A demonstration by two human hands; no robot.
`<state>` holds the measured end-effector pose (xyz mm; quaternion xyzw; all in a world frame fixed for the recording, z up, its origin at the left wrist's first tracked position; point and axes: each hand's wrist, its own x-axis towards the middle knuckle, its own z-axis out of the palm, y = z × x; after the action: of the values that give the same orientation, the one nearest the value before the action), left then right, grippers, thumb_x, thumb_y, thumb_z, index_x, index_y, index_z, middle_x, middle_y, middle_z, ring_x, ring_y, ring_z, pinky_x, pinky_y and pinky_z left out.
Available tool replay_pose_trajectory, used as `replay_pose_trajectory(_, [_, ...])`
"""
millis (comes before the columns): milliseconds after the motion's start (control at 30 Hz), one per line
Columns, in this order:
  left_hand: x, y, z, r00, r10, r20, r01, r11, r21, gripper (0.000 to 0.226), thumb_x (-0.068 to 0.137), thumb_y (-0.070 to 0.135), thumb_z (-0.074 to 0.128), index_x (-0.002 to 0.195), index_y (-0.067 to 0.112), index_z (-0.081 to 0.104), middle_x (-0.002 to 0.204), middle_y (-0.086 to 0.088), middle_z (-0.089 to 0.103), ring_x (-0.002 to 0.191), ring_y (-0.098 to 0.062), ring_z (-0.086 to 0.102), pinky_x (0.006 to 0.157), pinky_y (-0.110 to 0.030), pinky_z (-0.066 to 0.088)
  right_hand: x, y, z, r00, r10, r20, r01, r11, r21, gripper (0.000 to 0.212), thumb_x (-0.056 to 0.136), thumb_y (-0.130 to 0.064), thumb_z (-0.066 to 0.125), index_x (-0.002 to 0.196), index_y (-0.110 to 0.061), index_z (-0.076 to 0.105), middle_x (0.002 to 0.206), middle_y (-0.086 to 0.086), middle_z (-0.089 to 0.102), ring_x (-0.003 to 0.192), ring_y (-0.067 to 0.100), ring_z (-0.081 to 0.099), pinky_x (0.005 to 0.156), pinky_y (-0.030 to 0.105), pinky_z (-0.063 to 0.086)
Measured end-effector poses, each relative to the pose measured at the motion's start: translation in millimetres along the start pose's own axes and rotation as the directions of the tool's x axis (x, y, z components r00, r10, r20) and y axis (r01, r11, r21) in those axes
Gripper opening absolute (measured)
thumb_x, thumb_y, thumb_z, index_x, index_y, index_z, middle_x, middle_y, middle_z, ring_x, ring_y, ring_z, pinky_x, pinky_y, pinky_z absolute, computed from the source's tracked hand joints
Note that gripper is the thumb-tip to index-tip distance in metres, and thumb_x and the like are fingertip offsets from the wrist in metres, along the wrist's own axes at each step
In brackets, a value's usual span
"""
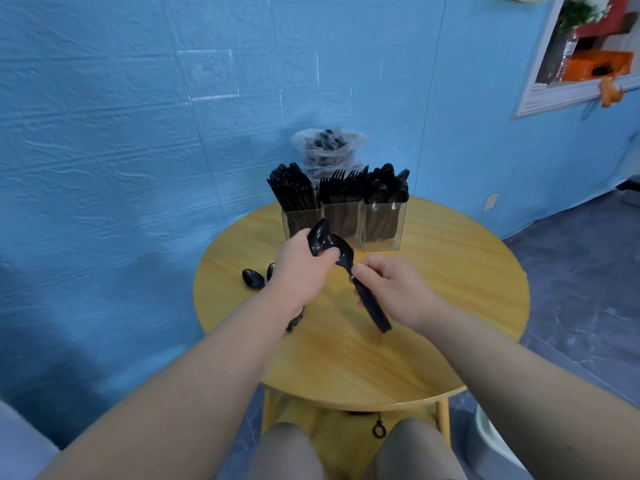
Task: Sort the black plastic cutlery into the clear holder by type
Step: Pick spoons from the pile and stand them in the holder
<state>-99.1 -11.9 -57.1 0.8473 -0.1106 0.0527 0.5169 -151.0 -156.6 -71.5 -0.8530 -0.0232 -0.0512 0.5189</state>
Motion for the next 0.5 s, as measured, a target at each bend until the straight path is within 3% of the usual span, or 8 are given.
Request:
replay_pose_trajectory(133, [-5.3,2.1,3.2,0.996,0.059,0.074,-0.061,0.998,0.033,0.007,0.089,0.024,0.063,0.093,0.02,0.06,0.085,0.003,0.063,0.082,-0.016,0.06,0.071,-0.031,0.049,7.9,-9.6,-3.9,0.985,-0.1,-0.143,0.099,0.995,-0.018,0.012,0.092,-0.027,0.058,0.084,-0.02,0.064,0.074,-0.005,0.064,0.067,0.008,0.059,0.068,0.03,0.053])
replay_pose_trajectory(300, [-7.2,-1.1,1.0,0.989,0.055,0.137,-0.06,0.998,0.028,0.019,0.084,0.031,0.068,0.099,0.022,0.061,0.093,0.004,0.066,0.087,-0.012,0.061,0.078,-0.031,0.051,11.8,-11.9,-11.4,0.989,-0.077,-0.127,0.07,0.996,-0.059,0.009,0.09,-0.016,0.061,0.083,-0.016,0.066,0.07,-0.002,0.066,0.059,0.007,0.058,0.06,0.024,0.051])
replay_pose_trajectory(500, [-10.4,1.2,1.6,0.965,-0.003,0.264,0.008,1.0,-0.016,0.025,0.081,0.035,0.068,0.102,0.025,0.059,0.095,0.003,0.066,0.088,-0.014,0.061,0.081,-0.036,0.051,10.7,-17.6,-6.8,0.988,-0.087,-0.129,0.107,0.982,0.157,0.011,0.087,-0.007,0.063,0.078,-0.012,0.066,0.073,0.008,0.068,0.064,0.017,0.066,0.064,0.03,0.058])
